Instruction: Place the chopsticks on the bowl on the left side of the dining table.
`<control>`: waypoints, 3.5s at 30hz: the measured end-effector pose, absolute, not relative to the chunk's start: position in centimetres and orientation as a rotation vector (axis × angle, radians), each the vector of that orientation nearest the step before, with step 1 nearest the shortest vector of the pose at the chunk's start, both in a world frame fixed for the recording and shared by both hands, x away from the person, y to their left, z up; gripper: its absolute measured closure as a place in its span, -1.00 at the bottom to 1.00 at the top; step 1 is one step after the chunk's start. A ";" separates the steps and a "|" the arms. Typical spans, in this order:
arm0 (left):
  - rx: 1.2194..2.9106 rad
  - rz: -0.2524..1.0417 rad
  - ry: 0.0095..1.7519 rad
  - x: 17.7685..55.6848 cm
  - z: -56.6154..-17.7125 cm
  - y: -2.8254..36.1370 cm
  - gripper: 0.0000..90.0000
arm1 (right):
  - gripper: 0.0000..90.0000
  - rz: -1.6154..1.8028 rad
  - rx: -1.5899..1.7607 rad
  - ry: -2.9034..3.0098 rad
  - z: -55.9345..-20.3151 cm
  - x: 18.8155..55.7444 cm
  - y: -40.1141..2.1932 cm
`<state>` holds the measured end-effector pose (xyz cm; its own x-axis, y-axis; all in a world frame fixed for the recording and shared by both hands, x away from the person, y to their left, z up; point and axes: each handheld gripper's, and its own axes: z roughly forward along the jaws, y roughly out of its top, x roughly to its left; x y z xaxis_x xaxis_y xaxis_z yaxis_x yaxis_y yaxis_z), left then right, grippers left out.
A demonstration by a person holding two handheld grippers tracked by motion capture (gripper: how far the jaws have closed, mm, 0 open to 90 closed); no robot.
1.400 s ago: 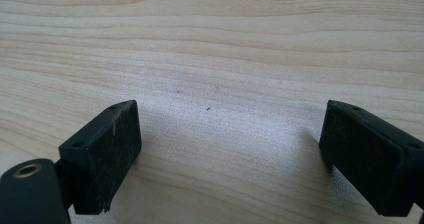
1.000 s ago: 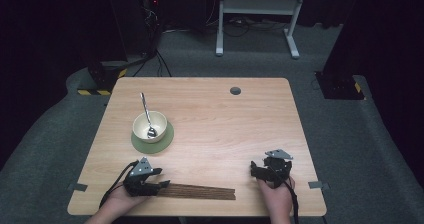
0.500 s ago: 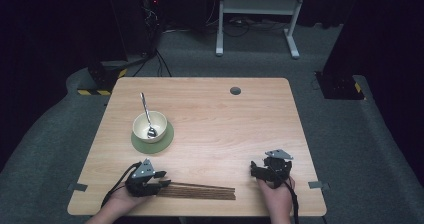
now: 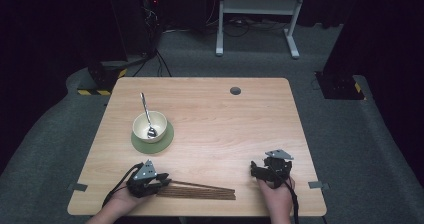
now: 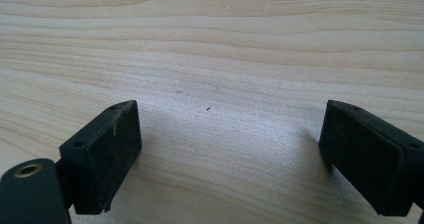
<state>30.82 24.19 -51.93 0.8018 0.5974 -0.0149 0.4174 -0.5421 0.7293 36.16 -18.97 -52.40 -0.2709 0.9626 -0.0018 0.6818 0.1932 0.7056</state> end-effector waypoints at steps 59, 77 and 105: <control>2.146 0.382 0.845 30.9 -52.0 26.3 0.85 | -0.79 0.838 1.522 2.039 -52.4 36.2 -18.9; 2.042 0.404 0.831 30.4 -49.9 26.8 0.86 | -0.79 0.837 1.522 2.038 -52.4 36.1 -18.9; 1.838 0.443 0.787 29.5 -46.9 28.4 0.86 | -0.79 0.831 1.517 2.040 -52.4 36.2 -18.9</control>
